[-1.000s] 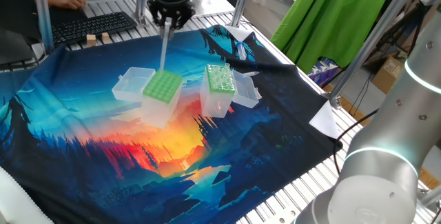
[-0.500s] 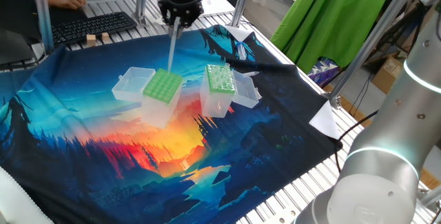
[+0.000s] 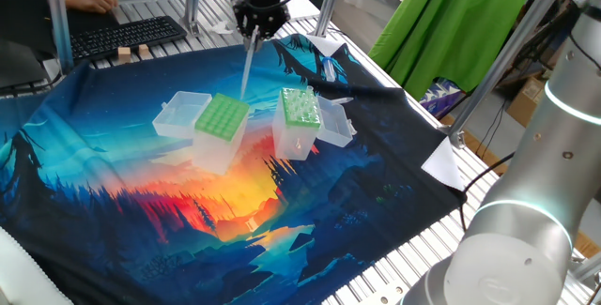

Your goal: Transfer all large pipette tips from one holder to another

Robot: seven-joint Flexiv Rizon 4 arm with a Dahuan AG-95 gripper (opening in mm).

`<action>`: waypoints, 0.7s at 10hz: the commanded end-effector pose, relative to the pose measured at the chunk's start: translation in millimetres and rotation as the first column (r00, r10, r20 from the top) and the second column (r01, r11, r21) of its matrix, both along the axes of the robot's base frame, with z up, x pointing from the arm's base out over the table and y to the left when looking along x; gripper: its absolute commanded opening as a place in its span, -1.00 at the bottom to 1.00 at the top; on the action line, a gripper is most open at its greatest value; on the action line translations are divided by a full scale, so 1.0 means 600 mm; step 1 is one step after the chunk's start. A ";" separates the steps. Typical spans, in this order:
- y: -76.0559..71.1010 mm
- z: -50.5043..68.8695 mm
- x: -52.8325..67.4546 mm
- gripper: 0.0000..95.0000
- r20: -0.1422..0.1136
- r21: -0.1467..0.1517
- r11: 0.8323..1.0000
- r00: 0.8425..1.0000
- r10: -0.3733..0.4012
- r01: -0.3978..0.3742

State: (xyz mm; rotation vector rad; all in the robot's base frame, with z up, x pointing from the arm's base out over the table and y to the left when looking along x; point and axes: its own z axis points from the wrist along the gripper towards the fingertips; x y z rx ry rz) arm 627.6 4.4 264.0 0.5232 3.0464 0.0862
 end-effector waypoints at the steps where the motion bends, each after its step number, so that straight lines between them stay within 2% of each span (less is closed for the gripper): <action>1: -0.021 -0.006 0.005 -1.00 0.003 0.005 1.000 1.000 0.013 -0.013; 6: -0.026 0.000 0.002 -1.00 0.001 -0.001 1.000 1.000 0.027 -0.027; 7: -0.026 0.000 0.002 -1.00 0.001 -0.017 0.999 0.999 0.035 -0.035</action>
